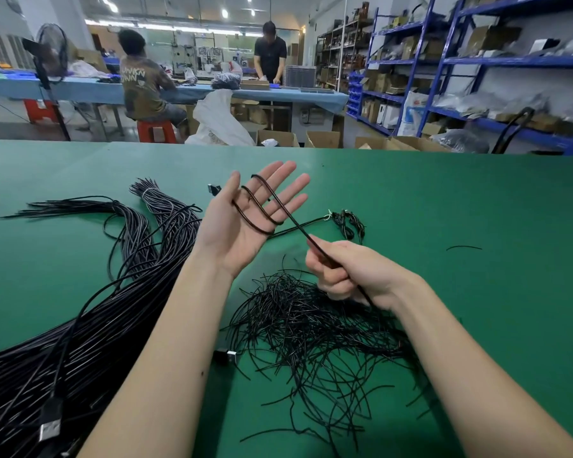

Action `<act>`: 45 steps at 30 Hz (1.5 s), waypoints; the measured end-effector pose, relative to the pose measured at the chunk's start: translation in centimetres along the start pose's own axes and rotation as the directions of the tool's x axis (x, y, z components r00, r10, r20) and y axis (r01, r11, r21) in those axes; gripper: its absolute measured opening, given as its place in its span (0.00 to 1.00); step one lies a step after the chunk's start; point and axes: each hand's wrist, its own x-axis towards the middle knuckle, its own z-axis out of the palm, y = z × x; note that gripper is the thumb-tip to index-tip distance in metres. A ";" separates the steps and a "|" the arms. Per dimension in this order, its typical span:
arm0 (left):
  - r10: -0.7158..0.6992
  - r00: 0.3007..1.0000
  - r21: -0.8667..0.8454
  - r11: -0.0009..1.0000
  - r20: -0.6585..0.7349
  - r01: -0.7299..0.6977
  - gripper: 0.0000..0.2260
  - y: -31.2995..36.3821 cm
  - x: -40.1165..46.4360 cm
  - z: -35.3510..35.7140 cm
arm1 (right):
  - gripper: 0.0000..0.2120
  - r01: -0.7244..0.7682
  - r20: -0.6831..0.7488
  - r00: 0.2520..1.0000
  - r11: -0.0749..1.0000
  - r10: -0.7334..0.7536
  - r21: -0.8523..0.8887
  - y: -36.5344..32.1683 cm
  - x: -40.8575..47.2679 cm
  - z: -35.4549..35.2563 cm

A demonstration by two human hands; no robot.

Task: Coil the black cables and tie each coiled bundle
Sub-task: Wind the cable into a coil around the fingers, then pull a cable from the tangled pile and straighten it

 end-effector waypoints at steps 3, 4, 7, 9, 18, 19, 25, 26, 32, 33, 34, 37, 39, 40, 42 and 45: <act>-0.044 0.995 0.022 0.999 0.088 0.042 0.27 0.4 -0.4 -0.1 | 0.24 -0.063 0.015 0.998 0.998 0.062 0.029 0.0 0.4 -0.8; -0.084 0.991 0.069 0.995 0.103 0.077 0.28 0.3 -0.5 -0.2 | 0.23 -0.104 -0.019 0.994 0.995 0.104 -0.009 -0.1 0.6 -1.1; -0.277 0.957 0.314 0.920 0.090 0.237 0.29 -0.3 -0.5 -0.3 | 0.21 -0.227 -0.172 0.961 0.973 0.215 -0.050 -1.5 1.5 -2.5; -0.420 0.906 0.485 0.803 0.047 0.347 0.29 -0.9 -0.4 -0.4 | 0.18 -0.297 -0.254 0.931 0.949 0.262 -0.108 -3.1 2.0 -3.2; -0.382 0.881 0.717 0.527 -0.280 0.457 0.25 -3.2 0.3 -1.2 | 0.11 -0.189 -0.417 0.907 0.834 -0.054 -0.518 -7.3 2.5 -0.7; -0.329 0.897 0.702 0.561 -0.297 0.438 0.24 -3.3 0.3 -1.2 | 0.10 -0.151 -0.426 0.899 0.843 -0.100 -0.517 -7.0 2.5 -0.2; -0.181 0.928 0.551 0.762 -0.325 0.341 0.22 -2.9 0.6 -1.0 | 0.04 -0.022 -0.525 0.809 0.879 -0.264 -0.476 -3.0 1.9 0.5; -0.183 0.928 0.551 0.761 -0.324 0.342 0.21 -3.0 0.6 -0.9 | 0.04 -0.027 -0.546 0.786 0.865 -0.291 -0.501 -2.5 1.8 0.5; -0.137 0.936 0.555 0.773 -0.325 0.306 0.12 -3.8 0.4 -1.1 | 0.04 0.030 -0.602 0.700 0.859 -0.383 -0.512 -1.1 1.9 1.1; -0.134 0.937 0.564 0.768 -0.322 0.304 0.11 -3.8 0.3 -1.1 | 0.03 0.026 -0.592 0.708 0.852 -0.384 -0.522 -0.9 1.8 1.3; -0.139 0.938 0.563 0.768 -0.318 0.305 0.09 -3.9 0.2 -1.2 | 0.03 0.025 -0.574 0.736 0.862 -0.358 -0.506 -0.9 1.6 1.2; -0.172 0.939 0.522 0.794 -0.297 0.311 0.07 -3.9 0.2 -1.2 | 0.03 0.026 -0.581 0.761 0.909 -0.288 -0.417 -1.6 0.7 0.7; -0.227 0.942 0.563 0.758 -0.246 0.330 0.08 -3.8 0.2 -1.2 | 0.06 -0.039 -0.679 0.583 0.819 -0.447 -0.572 -2.3 0.7 0.0; -0.271 0.941 0.588 0.736 -0.201 0.337 0.09 -3.8 0.1 -1.1 | 0.08 -0.048 -0.669 0.527 0.767 -0.524 -0.640 -2.9 0.8 0.0; -0.346 0.932 0.626 0.704 -0.111 0.336 0.11 -4.2 -0.2 -0.7 | 0.13 0.021 -0.547 0.662 0.742 -0.513 -0.670 -4.1 1.2 0.6; -0.380 0.925 0.654 0.699 -0.004 0.290 0.08 -4.7 -0.5 -0.2 | 0.13 0.047 -0.275 0.916 0.758 -0.292 -0.650 -5.3 2.1 1.4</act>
